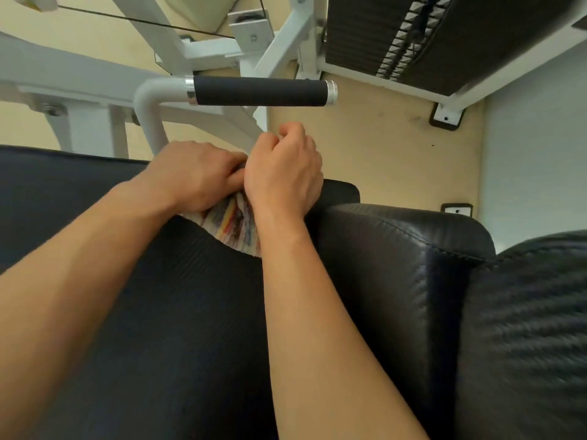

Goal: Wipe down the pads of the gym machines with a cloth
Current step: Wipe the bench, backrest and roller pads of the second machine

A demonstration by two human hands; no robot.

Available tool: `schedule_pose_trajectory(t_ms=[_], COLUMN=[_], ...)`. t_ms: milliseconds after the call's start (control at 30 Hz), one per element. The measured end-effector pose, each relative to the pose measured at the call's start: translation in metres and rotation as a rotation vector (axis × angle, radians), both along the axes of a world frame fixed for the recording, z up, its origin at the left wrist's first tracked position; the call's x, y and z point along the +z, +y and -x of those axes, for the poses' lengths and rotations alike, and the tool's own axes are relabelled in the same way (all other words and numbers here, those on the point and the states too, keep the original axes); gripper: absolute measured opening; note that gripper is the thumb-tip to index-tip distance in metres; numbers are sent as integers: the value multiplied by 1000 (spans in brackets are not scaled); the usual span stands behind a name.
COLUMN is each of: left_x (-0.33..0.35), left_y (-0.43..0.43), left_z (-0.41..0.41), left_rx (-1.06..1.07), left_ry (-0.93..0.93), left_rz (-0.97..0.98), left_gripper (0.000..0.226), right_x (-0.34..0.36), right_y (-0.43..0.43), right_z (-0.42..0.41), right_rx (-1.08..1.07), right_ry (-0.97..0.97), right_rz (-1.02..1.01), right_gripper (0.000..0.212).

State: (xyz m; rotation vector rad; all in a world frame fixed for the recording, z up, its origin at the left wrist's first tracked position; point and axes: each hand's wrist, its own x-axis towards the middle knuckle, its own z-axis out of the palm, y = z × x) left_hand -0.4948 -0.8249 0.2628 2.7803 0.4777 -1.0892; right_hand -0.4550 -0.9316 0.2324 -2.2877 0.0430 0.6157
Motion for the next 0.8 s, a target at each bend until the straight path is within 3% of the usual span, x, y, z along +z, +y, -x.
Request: schedule_pose_trajectory(t_ms=[67,167,300,367,433,567,700,800], left_x=[10,15,14,18,25,26,25,29], left_y=[12,14,5,4,4,14,13,9], left_z=[16,33,47,55,58,70,82,77], left_rx=[52,264,352,484,612,578,619,722], left_ry=[-139,-402,-568,-637,-733,-742,-748,-779], left_rz=[-18,50,-81,-38,7,-94,-142,-135], left_gripper=[52,33,25,25,25,21,22,28], right_x=[-9,-15,2,6,2,11,19,24], right_y=[-1,-2,12,18,21,37,51,59], right_z=[27,38,45,53,53,49,52,42], right_rx=[155,239,366,475,502,564,679,829], right_ry=[-71,-144,-282,-244,-207,-136,-187,-200], right_rz=[107,177,10,-93,-63,71,128,7], right_gripper=[38,41,36,30,33,51,48,38])
